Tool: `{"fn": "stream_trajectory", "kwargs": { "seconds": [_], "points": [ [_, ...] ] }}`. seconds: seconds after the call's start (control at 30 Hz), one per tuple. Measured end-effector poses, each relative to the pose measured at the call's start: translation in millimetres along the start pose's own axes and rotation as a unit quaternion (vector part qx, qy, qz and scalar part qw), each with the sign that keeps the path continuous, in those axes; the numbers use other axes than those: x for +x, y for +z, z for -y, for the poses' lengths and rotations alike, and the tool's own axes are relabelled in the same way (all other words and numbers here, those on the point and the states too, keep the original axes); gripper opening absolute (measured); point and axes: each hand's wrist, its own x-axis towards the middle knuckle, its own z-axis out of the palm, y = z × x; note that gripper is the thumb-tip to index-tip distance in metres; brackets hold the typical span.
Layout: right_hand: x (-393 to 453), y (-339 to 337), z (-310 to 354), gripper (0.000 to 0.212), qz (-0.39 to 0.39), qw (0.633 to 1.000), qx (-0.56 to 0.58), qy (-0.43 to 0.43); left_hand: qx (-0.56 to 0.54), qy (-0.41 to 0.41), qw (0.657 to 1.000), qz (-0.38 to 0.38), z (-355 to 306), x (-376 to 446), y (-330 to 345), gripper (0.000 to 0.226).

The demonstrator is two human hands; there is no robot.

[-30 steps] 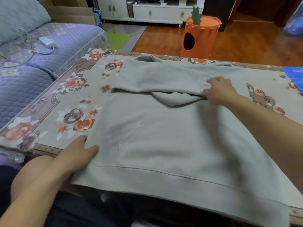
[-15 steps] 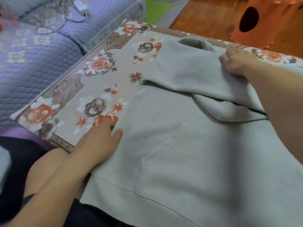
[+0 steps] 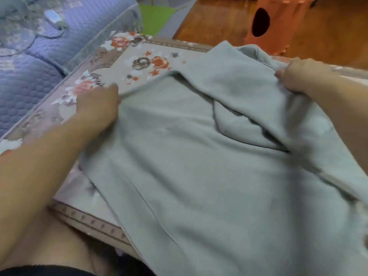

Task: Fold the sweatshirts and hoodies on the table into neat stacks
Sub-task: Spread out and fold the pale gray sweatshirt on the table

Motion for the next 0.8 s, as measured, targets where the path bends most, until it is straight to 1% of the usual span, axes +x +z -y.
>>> {"fn": "stream_trajectory", "kwargs": {
  "seconds": [0.03, 0.07, 0.13, 0.17, 0.2, 0.23, 0.27, 0.3, 0.33, 0.37, 0.4, 0.43, 0.47, 0.5, 0.53, 0.57, 0.6, 0.67, 0.8],
  "points": [
    [-11, 2, -20, 0.054, 0.009, 0.999, -0.026, 0.027, 0.010, 0.003, 1.000, -0.022, -21, 28, -5, 0.019],
    [-28, 0, -45, 0.052, 0.026, 0.997, -0.016, 0.067, 0.011, 0.011, 0.999, -0.038, -53, 50, -11, 0.028],
    [-50, 5, -88, 0.057, 0.080, 0.987, -0.034, 0.133, -0.018, 0.007, 0.998, -0.054, -109, 68, -18, 0.040],
    [-63, 12, -117, 0.068, 0.114, 0.980, -0.034, 0.157, -0.055, 0.027, 0.996, -0.060, -143, 61, -22, 0.043],
    [-79, 21, -146, 0.084, 0.144, 0.969, -0.056, 0.194, -0.097, 0.065, 0.992, -0.056, -176, 42, -24, 0.044],
    [-97, 33, -173, 0.091, 0.146, 0.960, -0.055, 0.234, -0.135, 0.114, 0.983, -0.046, -206, 14, -25, 0.047],
    [-112, 45, -196, 0.081, 0.156, 0.951, -0.036, 0.264, -0.165, 0.162, 0.972, -0.034, -228, -15, -24, 0.050],
    [-121, 58, -222, 0.065, 0.118, 0.956, -0.024, 0.266, -0.184, 0.201, 0.962, -0.016, -240, -47, -21, 0.054],
    [-138, 58, -226, 0.056, 0.093, 0.962, 0.008, 0.256, -0.184, 0.227, 0.956, 0.002, -241, -75, -16, 0.056],
    [-158, 50, -212, 0.058, 0.068, 0.967, 0.015, 0.244, -0.168, 0.239, 0.956, 0.015, -230, -97, -8, 0.058],
    [-176, 41, -193, 0.063, 0.039, 0.972, 0.031, 0.228, -0.149, 0.230, 0.961, 0.019, -210, -111, 0, 0.059],
    [-190, 42, -183, 0.067, 0.042, 0.978, 0.044, 0.201, -0.132, 0.200, 0.971, 0.020, -187, -120, 8, 0.058],
    [-198, 50, -176, 0.074, 0.053, 0.984, 0.060, 0.159, -0.120, 0.150, 0.981, 0.028, -160, -126, 14, 0.057],
    [-207, 55, -169, 0.079, 0.074, 0.988, 0.050, 0.124, -0.114, 0.089, 0.989, 0.041, -134, -129, 16, 0.056],
    [-213, 63, -163, 0.075, 0.084, 0.989, 0.049, 0.115, -0.108, 0.033, 0.992, 0.059, -114, -133, 17, 0.057],
    [-220, 69, -157, 0.065, 0.082, 0.987, 0.062, 0.124, -0.102, -0.007, 0.992, 0.077, -100, -136, 15, 0.059],
    [-225, 75, -154, 0.057, 0.077, 0.985, 0.077, 0.133, -0.096, -0.027, 0.991, 0.091, -94, -137, 13, 0.061],
    [-229, 80, -147, 0.050, 0.030, 0.986, 0.088, 0.140, -0.100, -0.043, 0.988, 0.107, -95, -135, 7, 0.063],
    [-228, 86, -145, 0.048, -0.007, 0.984, 0.096, 0.151, -0.176, -0.103, 0.968, 0.148, -103, -95, 4, 0.064]
  ]
}}
